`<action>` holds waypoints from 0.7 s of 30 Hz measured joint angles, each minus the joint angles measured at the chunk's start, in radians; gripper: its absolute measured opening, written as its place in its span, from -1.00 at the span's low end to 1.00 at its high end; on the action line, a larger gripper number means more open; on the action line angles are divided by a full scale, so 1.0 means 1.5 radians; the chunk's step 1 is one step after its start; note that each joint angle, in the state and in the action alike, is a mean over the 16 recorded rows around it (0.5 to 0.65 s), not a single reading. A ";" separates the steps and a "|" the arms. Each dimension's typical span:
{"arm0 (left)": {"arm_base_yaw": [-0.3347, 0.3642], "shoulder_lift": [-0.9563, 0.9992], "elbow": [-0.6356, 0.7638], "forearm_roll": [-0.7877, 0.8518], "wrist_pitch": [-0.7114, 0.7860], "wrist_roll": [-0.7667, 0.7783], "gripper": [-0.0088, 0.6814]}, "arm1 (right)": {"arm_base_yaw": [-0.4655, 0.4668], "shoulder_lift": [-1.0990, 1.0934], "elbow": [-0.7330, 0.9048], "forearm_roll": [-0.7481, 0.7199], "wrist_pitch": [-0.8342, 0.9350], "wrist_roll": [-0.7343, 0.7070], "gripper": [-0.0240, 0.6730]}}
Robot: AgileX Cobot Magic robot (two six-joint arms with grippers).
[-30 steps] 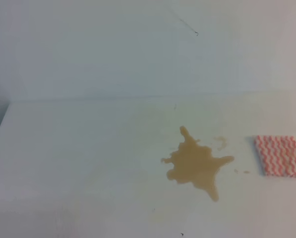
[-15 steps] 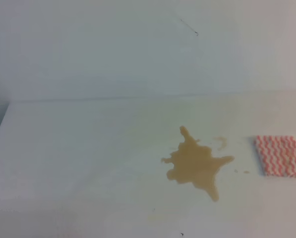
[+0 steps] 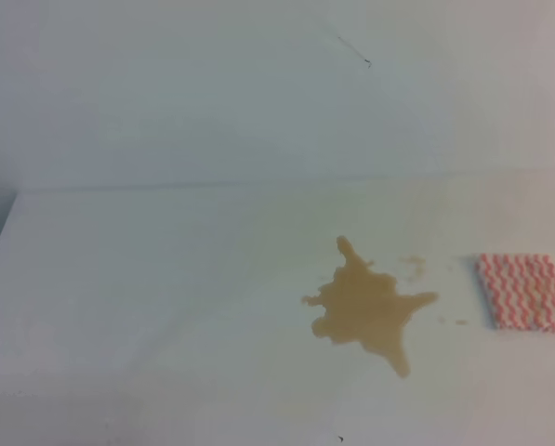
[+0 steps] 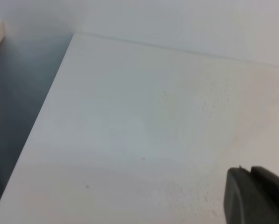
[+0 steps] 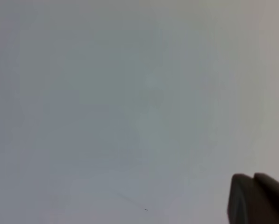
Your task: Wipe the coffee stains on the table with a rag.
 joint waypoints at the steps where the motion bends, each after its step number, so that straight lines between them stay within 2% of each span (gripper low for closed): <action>1: 0.000 0.000 0.000 0.000 0.000 0.000 -0.97 | 0.001 0.009 0.000 0.011 0.002 -0.012 -0.94; 7: 0.000 0.000 0.000 0.000 0.000 0.000 -0.97 | 0.006 0.080 0.000 0.054 0.035 -0.050 -0.94; 15: 0.000 0.000 0.000 0.000 0.000 0.000 -0.97 | 0.019 0.231 -0.017 0.041 0.127 -0.095 -0.91; 18: 0.000 0.000 0.000 0.000 0.000 0.000 -0.97 | 0.030 0.288 -0.034 0.029 0.149 -0.104 -0.83; 21: 0.000 0.000 0.000 0.000 0.000 0.000 -0.97 | 0.044 0.342 -0.055 0.013 0.169 -0.114 -0.67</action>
